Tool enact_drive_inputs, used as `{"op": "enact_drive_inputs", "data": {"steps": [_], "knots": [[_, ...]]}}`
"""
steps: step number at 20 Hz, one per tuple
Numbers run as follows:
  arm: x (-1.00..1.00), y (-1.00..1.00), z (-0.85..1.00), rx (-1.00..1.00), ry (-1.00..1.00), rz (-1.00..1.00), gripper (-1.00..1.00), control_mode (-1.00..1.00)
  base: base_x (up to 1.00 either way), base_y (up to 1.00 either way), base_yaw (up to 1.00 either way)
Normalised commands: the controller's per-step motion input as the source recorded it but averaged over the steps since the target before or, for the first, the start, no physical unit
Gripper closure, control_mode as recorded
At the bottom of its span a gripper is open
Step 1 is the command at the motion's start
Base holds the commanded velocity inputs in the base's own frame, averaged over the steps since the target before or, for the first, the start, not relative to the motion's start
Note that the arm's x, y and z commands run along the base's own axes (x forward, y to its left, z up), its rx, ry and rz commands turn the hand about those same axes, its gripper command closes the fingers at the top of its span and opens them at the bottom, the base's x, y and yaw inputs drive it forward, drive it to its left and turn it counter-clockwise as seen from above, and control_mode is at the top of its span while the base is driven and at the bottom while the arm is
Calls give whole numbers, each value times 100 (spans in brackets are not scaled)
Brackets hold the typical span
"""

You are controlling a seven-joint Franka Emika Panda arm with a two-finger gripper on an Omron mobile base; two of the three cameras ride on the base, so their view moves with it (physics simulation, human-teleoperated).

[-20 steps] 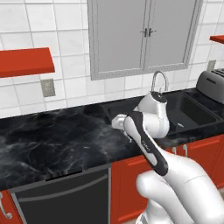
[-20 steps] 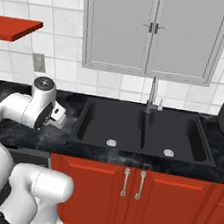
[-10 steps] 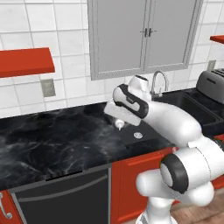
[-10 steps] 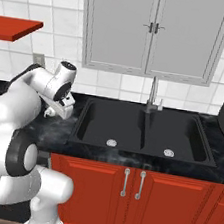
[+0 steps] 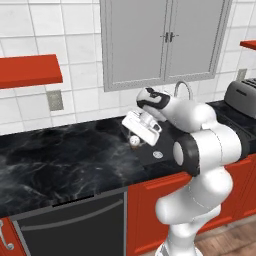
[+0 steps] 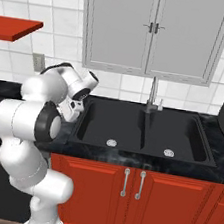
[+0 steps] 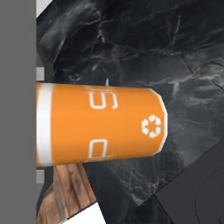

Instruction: Restock the sink supplies by placing the sponge and soap dispenser on the counter and next to the sink. Make sure the soap dispenser is upright.

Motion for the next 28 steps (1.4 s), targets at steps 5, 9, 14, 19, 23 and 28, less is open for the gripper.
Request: {"op": "enact_drive_inputs", "data": {"steps": [5,9,14,19,23,28], "knots": [[11,25,-19,12,34,-18,100,-100,0,0,0],[16,30,-21,15,25,-18,100,-100,0,0,0],[6,14,-29,22,4,-21,100,-100,0,0,0],[29,2,-28,27,-6,-22,100,-100,0,0,0],[71,1,-4,25,0,-19,100,-100,0,0,0],[92,0,0,18,1,-8,100,-100,0,0,0]]}}
